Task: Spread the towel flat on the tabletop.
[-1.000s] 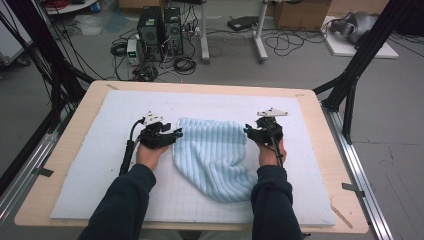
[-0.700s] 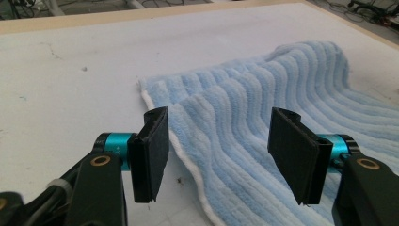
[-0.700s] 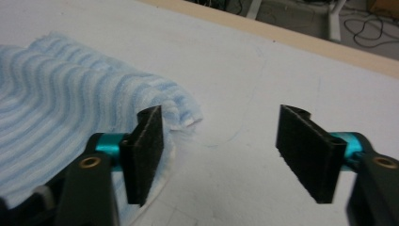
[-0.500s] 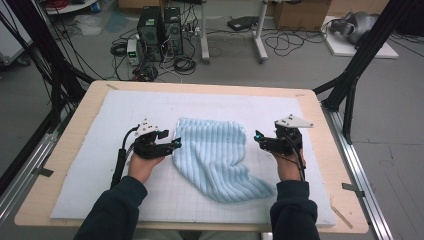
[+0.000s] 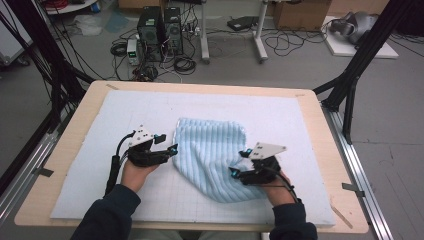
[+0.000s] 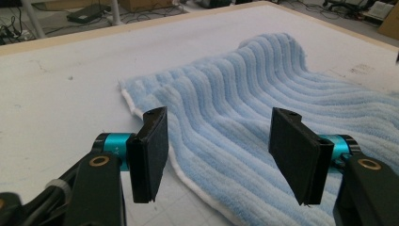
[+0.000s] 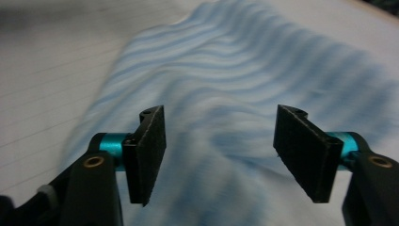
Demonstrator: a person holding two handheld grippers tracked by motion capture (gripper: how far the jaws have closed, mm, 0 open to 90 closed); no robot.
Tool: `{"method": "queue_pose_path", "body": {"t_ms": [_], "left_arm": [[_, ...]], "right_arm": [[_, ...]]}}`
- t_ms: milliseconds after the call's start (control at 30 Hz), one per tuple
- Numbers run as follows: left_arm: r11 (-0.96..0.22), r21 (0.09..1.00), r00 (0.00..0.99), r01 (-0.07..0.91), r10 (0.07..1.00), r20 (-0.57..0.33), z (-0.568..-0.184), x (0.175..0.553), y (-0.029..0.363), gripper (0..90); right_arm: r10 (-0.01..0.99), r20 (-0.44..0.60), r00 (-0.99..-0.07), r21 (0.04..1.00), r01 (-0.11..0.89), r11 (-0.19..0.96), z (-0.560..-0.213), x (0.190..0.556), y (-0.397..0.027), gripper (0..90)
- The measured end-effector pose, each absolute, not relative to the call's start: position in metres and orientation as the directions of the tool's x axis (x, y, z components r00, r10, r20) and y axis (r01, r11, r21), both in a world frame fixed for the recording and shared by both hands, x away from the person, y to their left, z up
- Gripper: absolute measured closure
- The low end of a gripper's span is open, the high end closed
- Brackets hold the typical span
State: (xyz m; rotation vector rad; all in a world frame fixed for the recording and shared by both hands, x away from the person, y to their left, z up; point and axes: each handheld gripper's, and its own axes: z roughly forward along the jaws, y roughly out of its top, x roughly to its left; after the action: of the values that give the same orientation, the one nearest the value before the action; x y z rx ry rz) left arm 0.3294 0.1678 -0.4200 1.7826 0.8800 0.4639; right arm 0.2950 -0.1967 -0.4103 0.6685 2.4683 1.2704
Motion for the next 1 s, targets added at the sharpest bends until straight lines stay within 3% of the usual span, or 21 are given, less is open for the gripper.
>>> {"method": "queue_pose_path", "body": {"t_ms": [133, 167, 200, 233, 267, 300, 400, 533, 600, 700, 967, 1000], "left_arm": [[-0.170, 0.920, 0.648, 0.353, 0.754, -0.109, -0.424, 0.324, 0.174, 39.3], [-0.170, 0.920, 0.648, 0.353, 0.754, -0.109, -0.424, 0.324, 0.174, 39.3], [-0.170, 0.919, 0.646, 0.355, 0.755, -0.110, -0.427, 0.322, 0.176, 39.4], [-0.170, 0.919, 0.646, 0.355, 0.755, -0.110, -0.427, 0.322, 0.176, 39.9], [-0.166, 0.920, 0.646, 0.354, 0.755, -0.113, -0.428, 0.321, 0.176, 39.9], [-0.167, 0.920, 0.647, 0.354, 0.754, -0.112, -0.429, 0.321, 0.177, 41.7], [-0.171, 0.920, 0.647, 0.351, 0.755, -0.106, -0.430, 0.322, 0.178, 42.0], [-0.169, 0.921, 0.647, 0.352, 0.755, -0.109, -0.431, 0.322, 0.177, 42.2], [-0.174, 0.920, 0.649, 0.350, 0.754, -0.104, -0.431, 0.322, 0.177, 42.3], [-0.180, 0.919, 0.652, 0.351, 0.751, -0.102, -0.433, 0.321, 0.176, 43.2], [-0.170, 0.921, 0.653, 0.350, 0.749, -0.110, -0.432, 0.320, 0.175, 43.4], [-0.174, 0.920, 0.655, 0.350, 0.748, -0.108, -0.433, 0.320, 0.175, 43.4]], "right_arm": [[0.407, -0.057, -0.912, 0.784, 0.212, 0.584, -0.424, 0.289, -0.166, 50.4], [0.407, -0.057, -0.912, 0.784, 0.212, 0.584, -0.424, 0.289, -0.166, 50.4], [0.396, -0.076, -0.915, 0.747, 0.211, 0.631, -0.430, 0.293, -0.153, 59.6], [0.396, -0.076, -0.915, 0.747, 0.211, 0.631, -0.430, 0.293, -0.153, 59.6], [0.402, -0.077, -0.912, 0.739, 0.218, 0.637, -0.431, 0.295, -0.150, 65.7], [0.427, -0.081, -0.901, 0.731, 0.237, 0.640, -0.430, 0.304, -0.147, 83.1], [0.474, -0.077, -0.877, 0.755, 0.259, 0.603, -0.425, 0.312, -0.150, 84.6], [0.688, -0.073, -0.722, 0.793, 0.376, 0.479, -0.414, 0.338, -0.170, 84.9], [0.724, -0.071, -0.686, 0.798, 0.397, 0.454, -0.412, 0.344, -0.174, 84.8], [0.829, -0.081, -0.553, 0.800, 0.461, 0.385, -0.411, 0.362, -0.190, 84.4], [0.910, -0.117, -0.397, 0.776, 0.535, 0.334, -0.420, 0.380, -0.211, 83.8], [0.917, -0.106, -0.385, 0.775, 0.546, 0.319, -0.423, 0.382, -0.216, 79.7]]}}
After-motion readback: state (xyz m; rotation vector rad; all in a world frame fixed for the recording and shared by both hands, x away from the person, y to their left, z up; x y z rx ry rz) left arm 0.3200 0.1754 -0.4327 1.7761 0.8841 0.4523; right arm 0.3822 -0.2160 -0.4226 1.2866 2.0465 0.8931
